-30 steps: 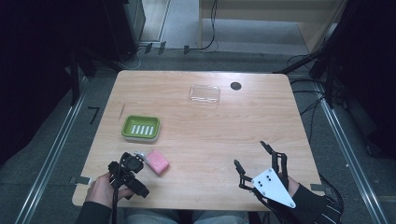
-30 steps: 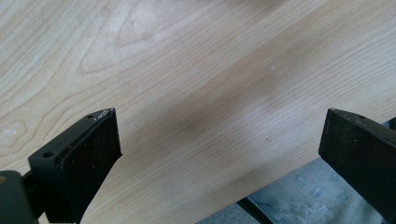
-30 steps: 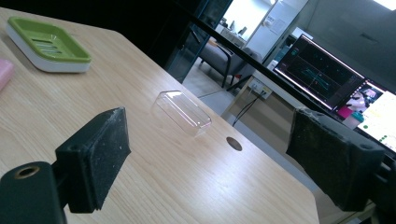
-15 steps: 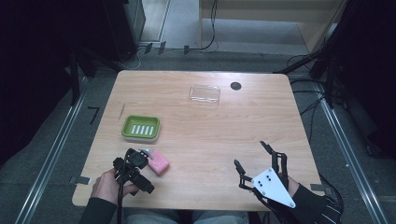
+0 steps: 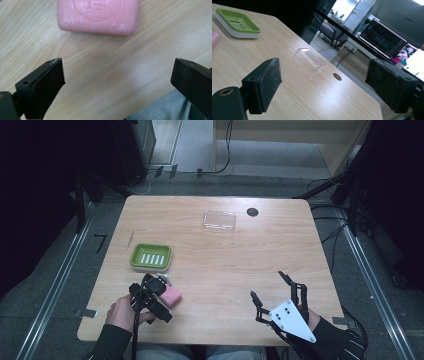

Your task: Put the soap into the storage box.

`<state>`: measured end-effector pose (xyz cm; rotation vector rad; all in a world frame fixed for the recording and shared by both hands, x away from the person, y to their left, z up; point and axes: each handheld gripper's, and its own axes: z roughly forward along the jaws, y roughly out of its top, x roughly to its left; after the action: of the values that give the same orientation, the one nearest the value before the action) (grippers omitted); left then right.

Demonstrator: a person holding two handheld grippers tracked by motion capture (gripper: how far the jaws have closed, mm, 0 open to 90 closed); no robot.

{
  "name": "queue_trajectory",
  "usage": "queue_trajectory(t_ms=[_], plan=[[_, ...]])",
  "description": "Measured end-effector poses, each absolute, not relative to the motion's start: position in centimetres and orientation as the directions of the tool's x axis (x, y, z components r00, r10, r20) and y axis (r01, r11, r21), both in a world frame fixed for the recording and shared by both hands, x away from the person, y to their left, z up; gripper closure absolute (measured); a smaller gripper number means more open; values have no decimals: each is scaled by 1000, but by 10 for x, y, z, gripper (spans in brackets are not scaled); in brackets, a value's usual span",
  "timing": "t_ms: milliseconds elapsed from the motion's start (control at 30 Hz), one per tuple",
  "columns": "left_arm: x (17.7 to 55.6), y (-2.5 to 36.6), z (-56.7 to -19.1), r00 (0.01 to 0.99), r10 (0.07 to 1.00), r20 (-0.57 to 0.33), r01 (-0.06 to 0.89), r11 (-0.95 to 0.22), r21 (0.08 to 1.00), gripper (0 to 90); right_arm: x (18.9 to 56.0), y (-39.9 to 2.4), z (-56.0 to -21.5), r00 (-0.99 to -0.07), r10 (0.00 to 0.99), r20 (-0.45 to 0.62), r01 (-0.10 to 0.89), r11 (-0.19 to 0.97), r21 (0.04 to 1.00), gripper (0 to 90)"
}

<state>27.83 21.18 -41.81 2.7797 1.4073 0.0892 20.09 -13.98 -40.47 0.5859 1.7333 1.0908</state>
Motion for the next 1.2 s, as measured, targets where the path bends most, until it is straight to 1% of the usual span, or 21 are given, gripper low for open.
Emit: queue_trajectory(t_ms=[300,600,800,967,1000,1200], plan=[[292,207,-421,599,800,31,799,-600,45,0,201,-140,-405,-414,779,-472,-92,480,872,132],[308,197,-427,615,788,29,788,-616,20,0,201,-140,-405,-413,780,-470,-91,478,873,132],[320,192,-436,622,782,37,783,-622,-3,0,201,-141,-405,-413,780,-469,-91,478,874,132],[326,190,-440,621,782,46,783,-621,-8,0,201,-141,-405,-413,781,-469,-91,477,874,132],[328,189,-442,618,784,59,786,-618,-11,0,201,-141,-404,-412,781,-469,-90,478,874,132],[334,189,-445,622,781,60,783,-622,-16,0,201,-141,-404,-413,781,-469,-91,477,874,132]])
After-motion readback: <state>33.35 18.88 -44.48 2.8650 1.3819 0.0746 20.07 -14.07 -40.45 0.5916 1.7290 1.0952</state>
